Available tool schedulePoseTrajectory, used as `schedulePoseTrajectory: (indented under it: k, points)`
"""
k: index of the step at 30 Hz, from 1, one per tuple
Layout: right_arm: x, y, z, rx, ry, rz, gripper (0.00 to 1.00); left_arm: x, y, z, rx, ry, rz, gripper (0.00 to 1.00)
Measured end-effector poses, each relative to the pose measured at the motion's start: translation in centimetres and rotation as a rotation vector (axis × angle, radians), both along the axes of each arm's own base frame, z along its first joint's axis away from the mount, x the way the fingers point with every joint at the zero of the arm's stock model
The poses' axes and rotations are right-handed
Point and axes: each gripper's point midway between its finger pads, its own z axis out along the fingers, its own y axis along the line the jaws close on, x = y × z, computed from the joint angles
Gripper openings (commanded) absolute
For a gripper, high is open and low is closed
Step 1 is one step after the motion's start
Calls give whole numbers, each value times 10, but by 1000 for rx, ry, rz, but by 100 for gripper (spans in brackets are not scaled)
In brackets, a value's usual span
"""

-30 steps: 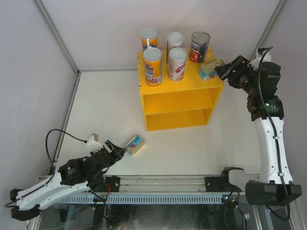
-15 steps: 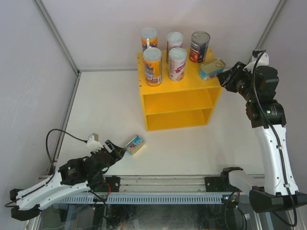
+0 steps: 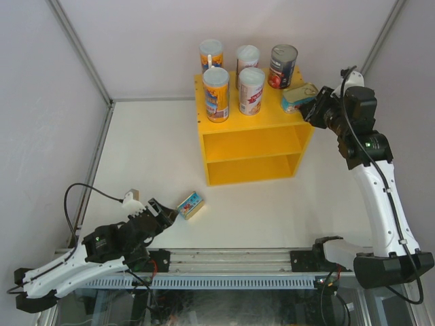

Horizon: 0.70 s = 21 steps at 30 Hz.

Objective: Place and organize the canned foods onto the counter
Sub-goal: Place the canned food on the counter.

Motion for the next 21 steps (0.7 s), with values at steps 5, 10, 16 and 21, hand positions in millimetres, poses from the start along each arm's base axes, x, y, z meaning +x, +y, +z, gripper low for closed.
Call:
schedulePoseTrajectory:
  k: [5, 10, 16, 21]
  points:
    - [2, 12, -3, -7, 6, 28, 28, -1, 1, -1, 2, 1, 0, 79]
    - [6, 17, -1, -13, 3, 34, 28, -1, 2, -1, 3, 1, 1, 79]
    - [12, 21, 4, -16, -7, 42, 28, 0, 2, -1, 6, -2, 5, 79]
    - [5, 29, 11, -31, -22, 66, 29, 1, 3, 0, 10, -7, 11, 79]
